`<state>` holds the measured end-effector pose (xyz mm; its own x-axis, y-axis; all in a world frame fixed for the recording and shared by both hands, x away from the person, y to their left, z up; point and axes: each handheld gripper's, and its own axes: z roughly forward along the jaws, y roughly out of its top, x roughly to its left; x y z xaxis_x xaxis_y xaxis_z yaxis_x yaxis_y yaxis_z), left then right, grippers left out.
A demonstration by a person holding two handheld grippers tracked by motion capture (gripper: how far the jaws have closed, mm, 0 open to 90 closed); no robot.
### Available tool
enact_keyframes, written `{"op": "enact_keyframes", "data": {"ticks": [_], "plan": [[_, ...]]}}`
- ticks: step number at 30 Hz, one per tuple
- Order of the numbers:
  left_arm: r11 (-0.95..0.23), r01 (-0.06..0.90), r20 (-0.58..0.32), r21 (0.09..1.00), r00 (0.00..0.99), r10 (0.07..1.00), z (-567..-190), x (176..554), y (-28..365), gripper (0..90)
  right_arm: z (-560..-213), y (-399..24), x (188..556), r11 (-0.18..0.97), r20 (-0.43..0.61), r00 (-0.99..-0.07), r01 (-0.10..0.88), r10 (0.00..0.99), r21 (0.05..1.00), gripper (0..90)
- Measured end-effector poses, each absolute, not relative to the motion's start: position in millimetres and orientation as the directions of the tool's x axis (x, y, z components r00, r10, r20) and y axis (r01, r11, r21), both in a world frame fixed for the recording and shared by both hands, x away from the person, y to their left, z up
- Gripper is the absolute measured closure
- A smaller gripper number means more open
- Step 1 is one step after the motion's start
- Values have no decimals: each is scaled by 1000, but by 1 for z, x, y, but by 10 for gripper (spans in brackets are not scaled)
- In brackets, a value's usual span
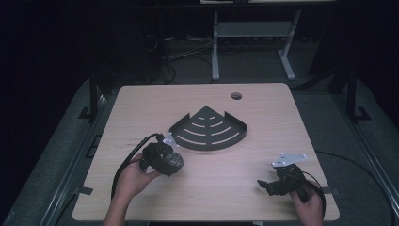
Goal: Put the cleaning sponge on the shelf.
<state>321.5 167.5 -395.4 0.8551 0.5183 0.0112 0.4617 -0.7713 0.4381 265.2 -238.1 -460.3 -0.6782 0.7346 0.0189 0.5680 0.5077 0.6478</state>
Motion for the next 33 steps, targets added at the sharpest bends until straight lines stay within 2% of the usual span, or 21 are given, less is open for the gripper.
{"op": "enact_keyframes", "data": {"ticks": [15, 33], "plan": [[-767, 476, -15, 430, 853, 522, -391, 341, 159, 339, -462, -237, 268, 509, 27, -681, 573, 732, 642, 140], [-788, 453, 0, 418, 867, 499, -379, 365, 141, 339, -463, -237, 270, 507, 31, -676, 581, 736, 636, 140]]}}
